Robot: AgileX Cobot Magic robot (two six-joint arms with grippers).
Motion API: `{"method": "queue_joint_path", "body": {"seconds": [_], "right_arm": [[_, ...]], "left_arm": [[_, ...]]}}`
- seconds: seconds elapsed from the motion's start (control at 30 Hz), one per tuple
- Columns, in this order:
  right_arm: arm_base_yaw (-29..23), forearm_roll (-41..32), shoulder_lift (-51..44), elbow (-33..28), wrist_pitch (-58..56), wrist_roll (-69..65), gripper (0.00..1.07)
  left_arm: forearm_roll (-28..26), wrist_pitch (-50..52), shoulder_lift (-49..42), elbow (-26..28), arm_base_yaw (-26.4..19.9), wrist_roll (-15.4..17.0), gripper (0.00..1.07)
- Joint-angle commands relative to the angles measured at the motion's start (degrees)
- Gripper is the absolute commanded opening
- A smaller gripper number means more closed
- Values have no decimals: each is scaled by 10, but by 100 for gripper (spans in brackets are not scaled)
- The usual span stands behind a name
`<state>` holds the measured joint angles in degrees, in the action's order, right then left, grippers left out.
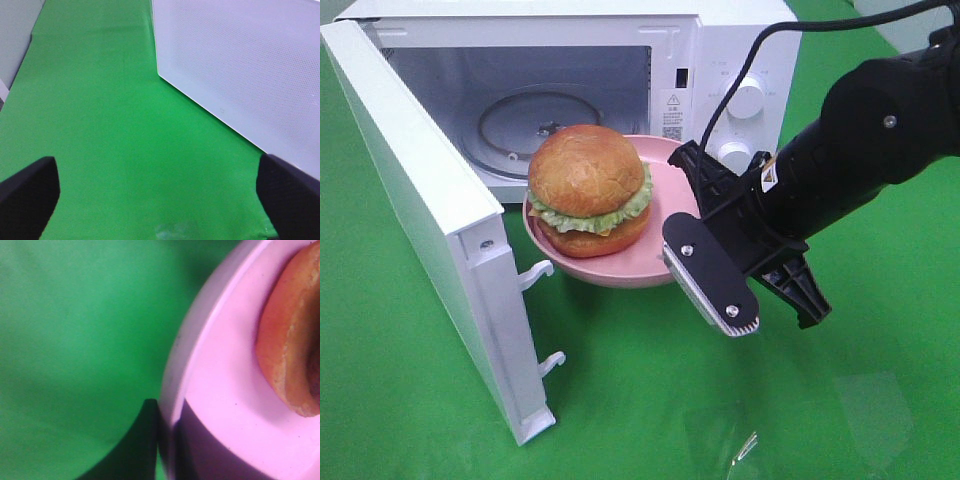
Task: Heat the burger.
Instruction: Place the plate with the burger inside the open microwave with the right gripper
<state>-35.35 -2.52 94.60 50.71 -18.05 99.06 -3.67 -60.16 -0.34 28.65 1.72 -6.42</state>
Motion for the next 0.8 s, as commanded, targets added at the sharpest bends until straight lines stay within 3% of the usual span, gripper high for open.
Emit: {"method": "queue_joint_path", "body": {"seconds": [0.03, 0.37, 0.8], "right_arm": [[-1, 5, 14, 36, 32, -21, 0], [-14, 3, 63, 91, 29, -24, 0], [-14, 2, 144, 205, -13, -41, 0]], "left_arm": [[-3, 7, -13, -2, -2, -1, 100], [-3, 7, -13, -2, -2, -1, 100], [-3, 7, -13, -2, -2, -1, 100]]}}
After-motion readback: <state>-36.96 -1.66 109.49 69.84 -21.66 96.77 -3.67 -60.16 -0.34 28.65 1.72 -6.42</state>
